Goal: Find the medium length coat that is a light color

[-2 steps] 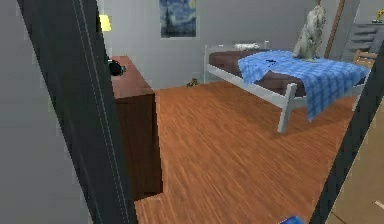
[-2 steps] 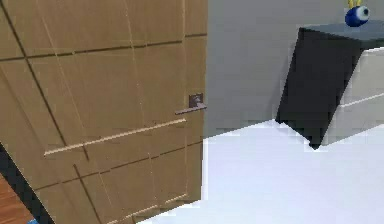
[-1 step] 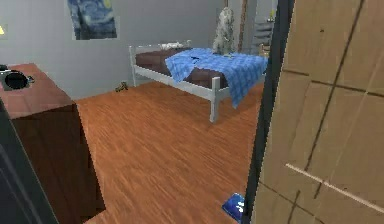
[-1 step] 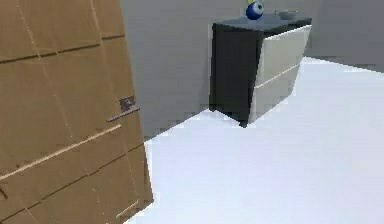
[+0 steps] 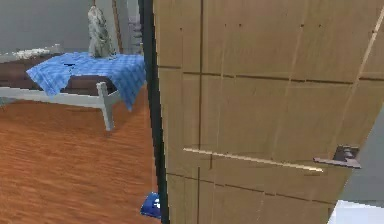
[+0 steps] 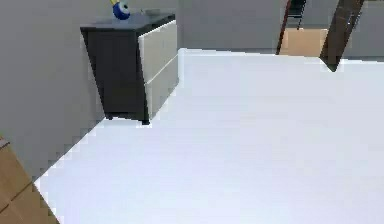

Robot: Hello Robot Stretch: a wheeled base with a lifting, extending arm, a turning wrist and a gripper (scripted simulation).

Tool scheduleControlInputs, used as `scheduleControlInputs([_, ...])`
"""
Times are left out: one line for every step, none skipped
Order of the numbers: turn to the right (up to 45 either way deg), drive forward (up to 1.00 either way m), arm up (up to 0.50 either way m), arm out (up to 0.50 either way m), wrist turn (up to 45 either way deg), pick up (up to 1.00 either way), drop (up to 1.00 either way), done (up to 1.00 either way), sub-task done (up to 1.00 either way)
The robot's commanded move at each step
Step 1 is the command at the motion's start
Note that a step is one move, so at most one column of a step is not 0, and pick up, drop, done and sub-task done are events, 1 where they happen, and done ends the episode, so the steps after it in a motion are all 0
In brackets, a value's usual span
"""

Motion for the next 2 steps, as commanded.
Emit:
scheduleControlInputs([-45.0,0.00,0.00,0.00,0.0,0.00,0.00,0.00,0.00])
scheduleControlInputs([24.0,0.00,0.00,0.00,0.0,0.00,0.00,0.00,0.00])
